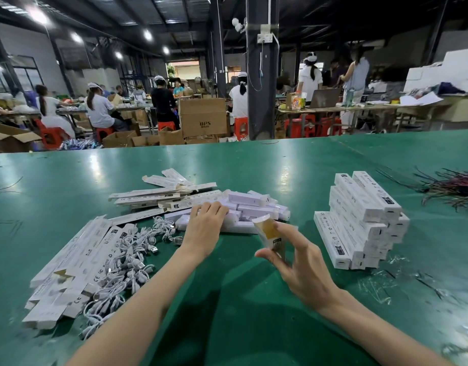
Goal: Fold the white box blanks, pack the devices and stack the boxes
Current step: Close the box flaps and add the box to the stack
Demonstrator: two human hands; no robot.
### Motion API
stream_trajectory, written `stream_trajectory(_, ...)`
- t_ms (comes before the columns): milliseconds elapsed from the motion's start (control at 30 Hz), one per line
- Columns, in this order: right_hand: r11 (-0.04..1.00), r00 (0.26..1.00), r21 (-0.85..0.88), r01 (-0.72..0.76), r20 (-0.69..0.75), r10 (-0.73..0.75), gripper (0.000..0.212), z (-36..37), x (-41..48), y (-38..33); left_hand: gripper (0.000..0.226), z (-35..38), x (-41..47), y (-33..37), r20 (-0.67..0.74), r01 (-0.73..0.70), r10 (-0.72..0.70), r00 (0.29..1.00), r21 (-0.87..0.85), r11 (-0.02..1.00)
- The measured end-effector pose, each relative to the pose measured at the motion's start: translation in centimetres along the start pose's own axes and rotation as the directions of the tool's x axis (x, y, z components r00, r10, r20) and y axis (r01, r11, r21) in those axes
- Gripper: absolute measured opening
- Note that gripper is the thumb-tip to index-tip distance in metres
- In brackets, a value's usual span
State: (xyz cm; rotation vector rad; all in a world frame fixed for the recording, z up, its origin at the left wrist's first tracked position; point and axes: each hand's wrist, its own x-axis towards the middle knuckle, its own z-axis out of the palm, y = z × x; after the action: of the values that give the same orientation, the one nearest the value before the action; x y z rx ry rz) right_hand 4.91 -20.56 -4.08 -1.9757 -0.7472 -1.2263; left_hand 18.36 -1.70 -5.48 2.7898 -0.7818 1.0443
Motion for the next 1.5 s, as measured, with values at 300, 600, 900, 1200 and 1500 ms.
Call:
stream_trajectory(300, 0.999, 0.999, -0.013, -0.041, -0.006, 0.041, 0.067, -0.3, 0.5, -0.5, 0.032, -15.3, -1.6, 6.3, -0.186, -0.148, -0.577, 0.795, -0.983, 0.112)
stream_trajectory(600, 0.992, 0.991, 0.03, -0.126, 0.036, 0.125, 0.079, -0.4, 0.8, -1.5, 0.047, -16.9, -4.2, 9.7, -0.262, -0.252, -0.369, 0.891, -0.965, 0.078)
stream_trajectory(900, 0.995, 0.994, -0.001, -0.105, 0.016, 0.105, 0.072, -0.5, 1.1, -1.7, 0.059, -16.0, -4.4, 8.1, -0.365, -0.263, -0.312, 0.877, -0.909, 0.322)
stream_trajectory(1200, 0.996, 0.996, 0.021, -0.085, 0.027, 0.084, 0.074, -0.6, 1.1, -2.1, 0.047, -17.6, -2.6, 8.0, -0.353, -0.201, -0.143, 0.924, -0.772, 0.603)
stream_trajectory(1500, 0.99, 0.988, 0.048, -0.132, 0.085, 0.128, 0.064, -0.6, 1.0, -2.2, 0.056, -19.1, -0.8, 7.0, -0.149, -0.14, 0.043, 0.988, -0.745, 0.652)
